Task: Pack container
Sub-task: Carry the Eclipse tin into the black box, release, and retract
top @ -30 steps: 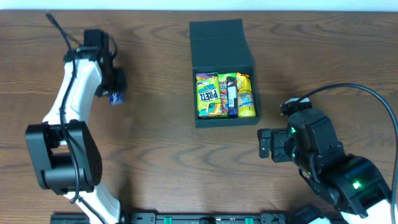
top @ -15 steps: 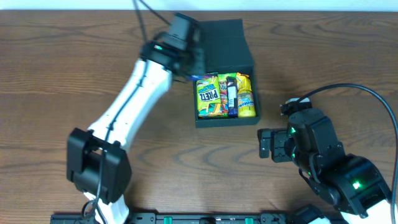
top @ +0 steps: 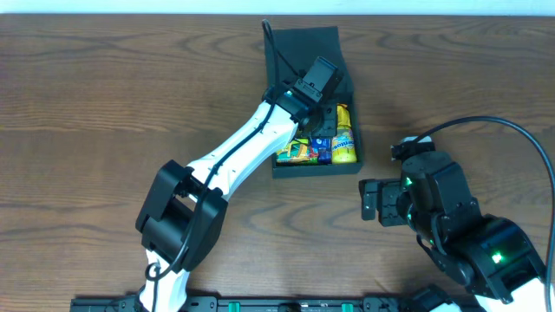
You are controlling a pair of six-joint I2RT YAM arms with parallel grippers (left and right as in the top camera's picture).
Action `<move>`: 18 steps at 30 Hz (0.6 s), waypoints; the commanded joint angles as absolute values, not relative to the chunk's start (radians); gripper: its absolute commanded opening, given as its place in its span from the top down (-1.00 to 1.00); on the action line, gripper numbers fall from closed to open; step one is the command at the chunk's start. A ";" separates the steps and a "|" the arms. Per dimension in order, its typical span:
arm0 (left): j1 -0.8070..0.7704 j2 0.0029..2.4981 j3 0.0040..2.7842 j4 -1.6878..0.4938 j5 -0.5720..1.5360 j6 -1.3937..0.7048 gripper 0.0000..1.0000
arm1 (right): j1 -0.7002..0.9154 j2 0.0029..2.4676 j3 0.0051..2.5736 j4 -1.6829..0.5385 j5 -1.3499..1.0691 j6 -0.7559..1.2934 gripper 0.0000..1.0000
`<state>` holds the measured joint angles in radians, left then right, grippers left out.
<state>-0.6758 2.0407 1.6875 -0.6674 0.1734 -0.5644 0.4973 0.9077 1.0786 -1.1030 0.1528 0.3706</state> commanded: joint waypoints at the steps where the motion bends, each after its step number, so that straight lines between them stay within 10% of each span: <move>1: -0.674 2.043 1.704 -0.660 0.166 -0.588 0.88 | 0.490 0.903 1.085 -1.104 0.157 0.358 -0.99; 7: -0.674 2.042 1.704 -0.654 0.176 -0.587 -0.08 | 0.490 0.903 1.085 -1.104 0.157 0.358 -0.99; 18: -0.642 1.982 1.705 -0.701 0.177 -0.518 -0.08 | 0.490 0.903 1.085 -1.104 0.157 0.358 -0.99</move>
<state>-0.6628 2.0365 1.6878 -0.6888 0.1776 -0.5632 0.4973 0.9077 1.0786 -1.1034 0.1528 0.3702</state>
